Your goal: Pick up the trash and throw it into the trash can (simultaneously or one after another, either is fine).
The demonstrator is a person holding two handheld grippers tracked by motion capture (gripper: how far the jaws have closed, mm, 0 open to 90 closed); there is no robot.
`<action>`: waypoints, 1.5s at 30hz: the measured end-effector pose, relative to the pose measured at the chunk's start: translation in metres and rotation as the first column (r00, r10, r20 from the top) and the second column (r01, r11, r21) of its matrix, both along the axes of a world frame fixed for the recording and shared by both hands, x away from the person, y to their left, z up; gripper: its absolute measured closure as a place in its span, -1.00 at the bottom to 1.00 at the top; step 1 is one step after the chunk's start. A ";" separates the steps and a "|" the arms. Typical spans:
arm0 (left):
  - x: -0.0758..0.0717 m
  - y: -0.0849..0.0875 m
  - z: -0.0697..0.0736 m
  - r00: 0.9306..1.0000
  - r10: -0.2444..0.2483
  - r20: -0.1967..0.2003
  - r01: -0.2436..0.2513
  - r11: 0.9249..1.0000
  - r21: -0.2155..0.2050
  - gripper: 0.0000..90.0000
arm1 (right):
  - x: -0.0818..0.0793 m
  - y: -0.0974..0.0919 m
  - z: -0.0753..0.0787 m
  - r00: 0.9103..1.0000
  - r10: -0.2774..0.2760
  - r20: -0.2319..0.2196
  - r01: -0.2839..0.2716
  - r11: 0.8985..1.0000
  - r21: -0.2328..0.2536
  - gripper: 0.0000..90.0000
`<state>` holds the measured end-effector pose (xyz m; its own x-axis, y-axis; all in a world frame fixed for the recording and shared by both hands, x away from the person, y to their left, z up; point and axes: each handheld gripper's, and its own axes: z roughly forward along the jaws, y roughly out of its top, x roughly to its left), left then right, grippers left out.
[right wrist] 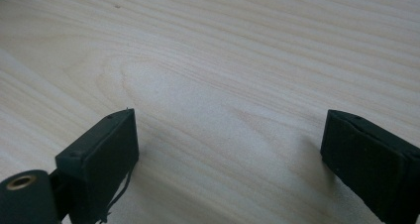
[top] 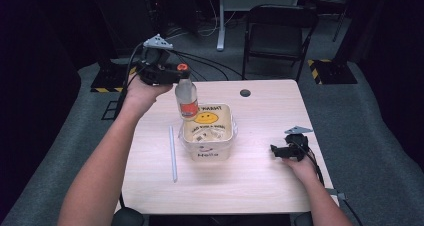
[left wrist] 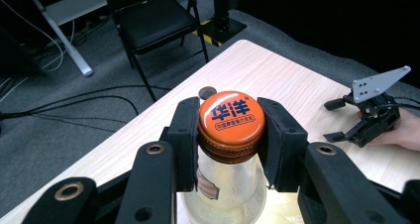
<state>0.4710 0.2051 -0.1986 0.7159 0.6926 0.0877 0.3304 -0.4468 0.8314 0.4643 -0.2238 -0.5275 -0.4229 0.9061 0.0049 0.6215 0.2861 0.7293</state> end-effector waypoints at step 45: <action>0.030 -0.018 -0.080 0.998 0.002 -0.067 -0.001 1.000 0.019 0.40 | 0.001 0.000 0.000 1.000 0.008 0.001 -0.008 1.000 0.000 -0.84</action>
<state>0.5013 0.1873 -0.2787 0.7198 0.6921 0.0529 0.3856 -0.4621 0.7986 0.4648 -0.2239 -0.5275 -0.4305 0.9026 0.0041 0.6183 0.2916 0.7298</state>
